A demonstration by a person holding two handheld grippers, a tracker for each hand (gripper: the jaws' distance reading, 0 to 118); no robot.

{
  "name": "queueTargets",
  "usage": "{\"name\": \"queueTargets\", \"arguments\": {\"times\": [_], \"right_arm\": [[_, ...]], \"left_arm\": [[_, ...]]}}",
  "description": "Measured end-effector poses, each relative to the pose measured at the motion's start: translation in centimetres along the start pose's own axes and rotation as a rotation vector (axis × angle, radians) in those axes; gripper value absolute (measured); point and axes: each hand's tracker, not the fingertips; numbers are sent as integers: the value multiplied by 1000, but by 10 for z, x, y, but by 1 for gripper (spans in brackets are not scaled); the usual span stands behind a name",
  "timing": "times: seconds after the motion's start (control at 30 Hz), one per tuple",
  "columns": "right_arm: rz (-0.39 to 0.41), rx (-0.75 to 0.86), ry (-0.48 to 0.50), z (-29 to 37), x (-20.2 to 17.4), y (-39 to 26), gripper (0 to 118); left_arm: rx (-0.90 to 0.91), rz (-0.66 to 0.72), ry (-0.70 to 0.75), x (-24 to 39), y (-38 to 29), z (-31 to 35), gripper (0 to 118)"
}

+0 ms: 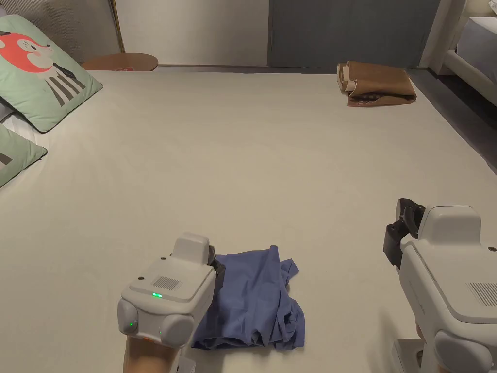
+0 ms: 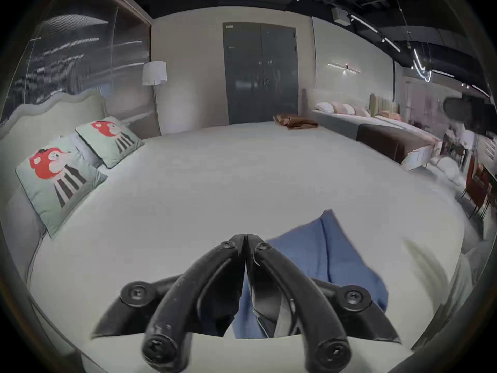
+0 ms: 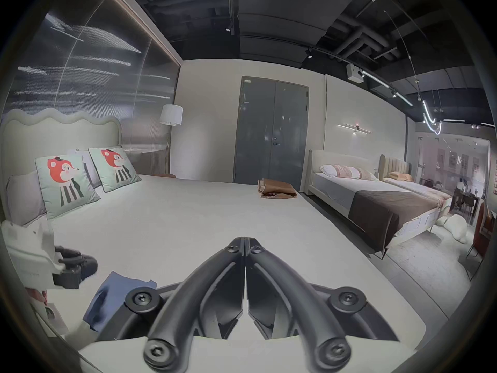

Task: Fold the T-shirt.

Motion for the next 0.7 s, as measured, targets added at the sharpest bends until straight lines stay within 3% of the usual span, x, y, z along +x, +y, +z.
{"name": "queueTargets", "arguments": {"times": [0.1, 0.7], "right_arm": [[2, -4, 1, -1, 1, -1, 0], [1, -21, -66, 5, 35, -4, 0]], "left_arm": [[-78, -35, -11, 12, -16, -13, 0], [-148, -95, -217, 136, -31, -31, 0]]}}
